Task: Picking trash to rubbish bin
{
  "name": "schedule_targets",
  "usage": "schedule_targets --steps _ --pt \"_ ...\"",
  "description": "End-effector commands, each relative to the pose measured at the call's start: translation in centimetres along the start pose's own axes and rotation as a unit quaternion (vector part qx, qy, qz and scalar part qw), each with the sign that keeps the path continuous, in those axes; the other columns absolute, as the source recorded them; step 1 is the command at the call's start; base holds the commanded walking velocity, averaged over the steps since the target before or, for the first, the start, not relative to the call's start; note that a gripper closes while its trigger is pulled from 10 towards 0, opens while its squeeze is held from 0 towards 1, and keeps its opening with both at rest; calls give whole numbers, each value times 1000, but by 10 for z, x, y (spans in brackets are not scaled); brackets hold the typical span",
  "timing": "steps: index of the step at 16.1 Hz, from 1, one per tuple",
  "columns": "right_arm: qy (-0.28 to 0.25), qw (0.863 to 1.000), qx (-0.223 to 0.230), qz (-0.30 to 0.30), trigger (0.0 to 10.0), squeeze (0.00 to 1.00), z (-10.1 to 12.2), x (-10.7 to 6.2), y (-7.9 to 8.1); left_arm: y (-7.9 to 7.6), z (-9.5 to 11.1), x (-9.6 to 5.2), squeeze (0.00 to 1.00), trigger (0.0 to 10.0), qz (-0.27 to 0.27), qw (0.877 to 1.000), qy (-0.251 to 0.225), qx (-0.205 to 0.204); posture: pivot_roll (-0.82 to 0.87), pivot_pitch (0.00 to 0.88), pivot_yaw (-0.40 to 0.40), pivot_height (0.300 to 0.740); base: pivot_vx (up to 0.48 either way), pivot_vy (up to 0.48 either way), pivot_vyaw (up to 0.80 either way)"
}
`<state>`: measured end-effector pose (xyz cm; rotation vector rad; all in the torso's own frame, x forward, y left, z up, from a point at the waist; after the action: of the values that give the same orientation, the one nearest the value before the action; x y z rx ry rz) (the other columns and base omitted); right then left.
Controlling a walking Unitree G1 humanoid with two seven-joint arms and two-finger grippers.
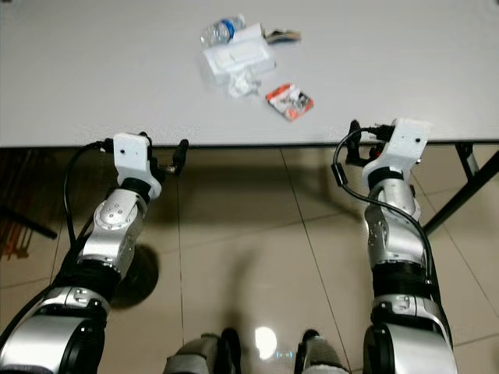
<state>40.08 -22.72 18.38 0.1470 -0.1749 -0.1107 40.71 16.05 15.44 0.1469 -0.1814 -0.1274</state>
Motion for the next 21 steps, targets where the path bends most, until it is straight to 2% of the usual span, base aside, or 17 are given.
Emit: schedule_targets --steps 1,17,21 --pt "8 1000 -1 4 10000 0 -8 -3 3 4 -8 -5 0 10000 5 1000 11 4 32 210 122 740 375 0 0" --pt "7 1000 -2 2 10000 0 -7 -3 1 0 -4 -4 0 10000 -6 1000 1 4 26 208 121 740 430 0 0" --pt "9 1000 -3 1 10000 0 -8 -3 1 -8 -4 -5 0 10000 -24 1000 -3 0 28 214 119 740 73 0 0"
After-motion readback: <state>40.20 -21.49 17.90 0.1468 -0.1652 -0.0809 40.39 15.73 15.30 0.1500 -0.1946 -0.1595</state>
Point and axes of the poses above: a point about 5 cm out from each wrist's last joint towards the gripper, its own x axis pointing out of the wrist towards the gripper, its own z axis along the axis of the wrist's last joint, y = z × x, the point moved 4 cm from there along x, pointing out of the wrist towards the gripper, and after that the axes turned 2 degrees about x, right-handed, at the moved point
